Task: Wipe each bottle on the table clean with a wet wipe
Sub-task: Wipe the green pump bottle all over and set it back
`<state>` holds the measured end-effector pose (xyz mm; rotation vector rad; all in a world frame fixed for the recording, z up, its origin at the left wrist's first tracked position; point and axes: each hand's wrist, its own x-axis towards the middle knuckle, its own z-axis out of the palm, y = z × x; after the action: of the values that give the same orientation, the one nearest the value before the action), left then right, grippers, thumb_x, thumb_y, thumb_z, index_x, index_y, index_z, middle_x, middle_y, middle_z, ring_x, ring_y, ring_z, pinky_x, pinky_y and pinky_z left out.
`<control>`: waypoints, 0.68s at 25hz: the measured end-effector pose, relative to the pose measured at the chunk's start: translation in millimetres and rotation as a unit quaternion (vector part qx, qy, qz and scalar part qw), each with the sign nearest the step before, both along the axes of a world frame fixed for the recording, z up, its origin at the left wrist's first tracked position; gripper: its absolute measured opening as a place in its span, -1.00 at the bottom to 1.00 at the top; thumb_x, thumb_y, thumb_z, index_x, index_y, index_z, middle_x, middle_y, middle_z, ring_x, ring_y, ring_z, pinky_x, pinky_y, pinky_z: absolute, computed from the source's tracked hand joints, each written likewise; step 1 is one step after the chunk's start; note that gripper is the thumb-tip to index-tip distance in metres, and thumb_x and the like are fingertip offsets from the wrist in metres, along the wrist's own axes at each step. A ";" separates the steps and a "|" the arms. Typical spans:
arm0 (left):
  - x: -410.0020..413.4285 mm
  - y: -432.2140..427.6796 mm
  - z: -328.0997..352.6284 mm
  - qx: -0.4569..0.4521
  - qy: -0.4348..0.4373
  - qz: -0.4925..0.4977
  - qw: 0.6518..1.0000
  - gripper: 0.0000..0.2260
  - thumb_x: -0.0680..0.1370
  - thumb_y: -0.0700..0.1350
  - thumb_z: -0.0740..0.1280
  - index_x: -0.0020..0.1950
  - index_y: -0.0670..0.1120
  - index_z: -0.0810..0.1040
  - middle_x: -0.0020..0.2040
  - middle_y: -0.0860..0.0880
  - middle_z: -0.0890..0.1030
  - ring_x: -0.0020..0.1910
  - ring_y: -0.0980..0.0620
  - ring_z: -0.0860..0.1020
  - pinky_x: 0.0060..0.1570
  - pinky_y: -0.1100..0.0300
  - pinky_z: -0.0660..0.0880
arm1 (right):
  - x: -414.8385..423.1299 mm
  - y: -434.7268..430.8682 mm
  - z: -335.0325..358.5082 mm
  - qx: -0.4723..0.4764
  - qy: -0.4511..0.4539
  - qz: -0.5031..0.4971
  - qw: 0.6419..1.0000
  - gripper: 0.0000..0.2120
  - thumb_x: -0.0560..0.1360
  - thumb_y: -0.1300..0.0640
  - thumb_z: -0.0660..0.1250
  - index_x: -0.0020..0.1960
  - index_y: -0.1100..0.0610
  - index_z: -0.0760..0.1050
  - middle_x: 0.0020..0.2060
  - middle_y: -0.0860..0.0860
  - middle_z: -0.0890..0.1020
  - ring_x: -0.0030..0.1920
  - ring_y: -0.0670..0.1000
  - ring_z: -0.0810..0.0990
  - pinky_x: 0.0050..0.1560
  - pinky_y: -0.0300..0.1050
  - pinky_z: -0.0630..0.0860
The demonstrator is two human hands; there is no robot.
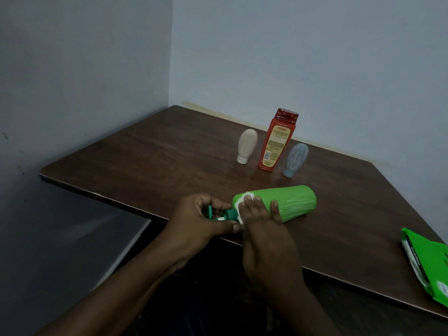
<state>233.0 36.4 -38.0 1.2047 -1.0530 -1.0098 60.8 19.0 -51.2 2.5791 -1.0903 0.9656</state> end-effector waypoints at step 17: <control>-5.4 -0.5 1.3 -0.004 0.018 0.011 1.000 -0.70 0.32 -0.38 0.63 -0.01 -0.19 0.70 -0.27 0.06 0.71 -0.27 0.19 0.66 -0.24 0.36 0.56 | -29.1 -0.9 1.6 -0.005 0.099 0.041 0.994 -0.49 0.46 0.28 0.11 0.40 0.27 0.44 0.42 0.13 0.46 0.48 0.10 0.35 0.49 0.17 0.20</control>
<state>227.5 35.8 -36.7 1.1856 -1.0129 -1.0064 31.7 18.1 -49.6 2.6604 -0.9328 0.7086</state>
